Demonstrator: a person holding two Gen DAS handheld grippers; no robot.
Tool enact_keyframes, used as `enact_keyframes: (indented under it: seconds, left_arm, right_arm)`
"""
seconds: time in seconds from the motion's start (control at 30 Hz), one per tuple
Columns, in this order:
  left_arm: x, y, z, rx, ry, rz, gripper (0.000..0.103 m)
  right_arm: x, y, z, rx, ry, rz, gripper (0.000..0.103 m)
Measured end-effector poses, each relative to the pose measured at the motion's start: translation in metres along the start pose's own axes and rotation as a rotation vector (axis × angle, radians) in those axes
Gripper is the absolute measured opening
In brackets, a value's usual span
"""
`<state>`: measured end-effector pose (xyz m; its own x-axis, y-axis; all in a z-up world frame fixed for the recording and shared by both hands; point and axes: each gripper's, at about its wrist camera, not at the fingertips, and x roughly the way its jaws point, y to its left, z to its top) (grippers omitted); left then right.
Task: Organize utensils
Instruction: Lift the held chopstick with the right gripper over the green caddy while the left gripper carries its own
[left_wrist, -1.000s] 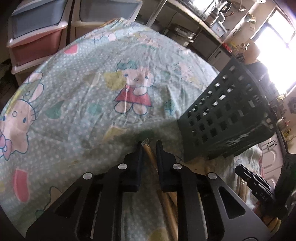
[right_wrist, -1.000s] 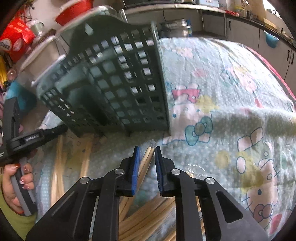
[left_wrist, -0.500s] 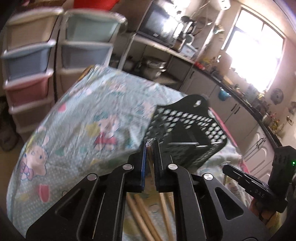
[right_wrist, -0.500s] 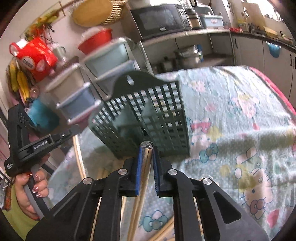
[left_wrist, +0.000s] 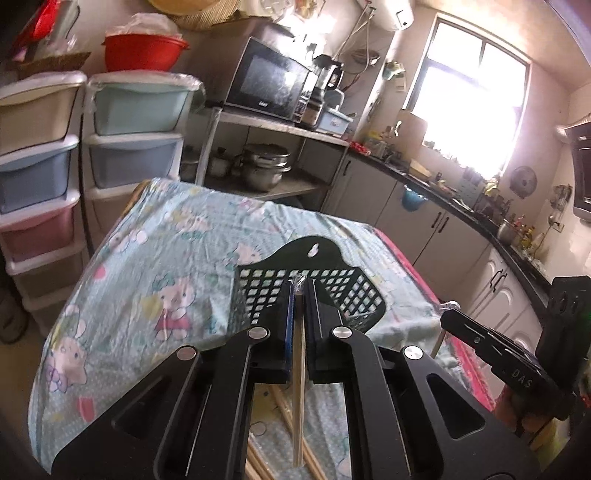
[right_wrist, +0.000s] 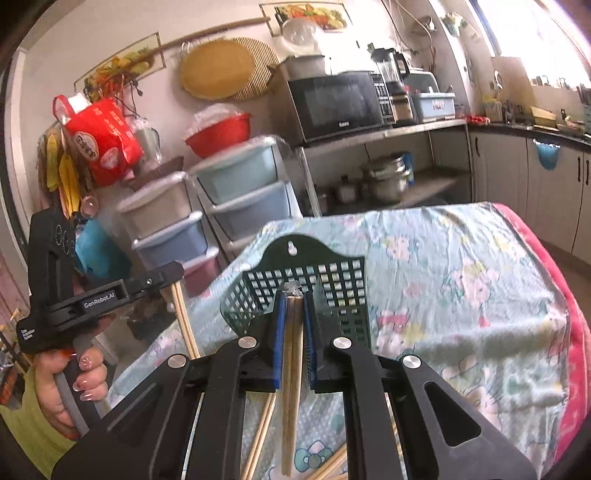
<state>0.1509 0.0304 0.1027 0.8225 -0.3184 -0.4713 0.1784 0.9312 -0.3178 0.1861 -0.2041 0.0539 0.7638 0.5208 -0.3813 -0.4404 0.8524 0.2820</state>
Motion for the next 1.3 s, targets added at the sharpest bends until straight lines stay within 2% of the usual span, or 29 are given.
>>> enact_keyframes:
  seconds: [0.53,0.97,1.17,1.3]
  left_arm:
    - [-0.009,-0.03,0.039,0.051,-0.081,-0.039,0.003]
    - [-0.025,-0.047,0.081,0.089,-0.182,-0.046,0.003]
    - [-0.023,-0.056,0.1,0.107,-0.242,-0.021,0.003]
    - [-0.018,-0.059,0.108,0.119,-0.284,0.027,0.003]
  right_arm:
    - [-0.028,-0.001,0.039,-0.029,-0.111,0.015,0.008]
    - [-0.041,0.008,0.092,-0.072,-0.222,0.028,0.006]
    - [-0.036,0.009,0.114,-0.081,-0.261,0.02,0.006]
    - [-0.031,0.005,0.121,-0.082,-0.273,0.003,0.006]
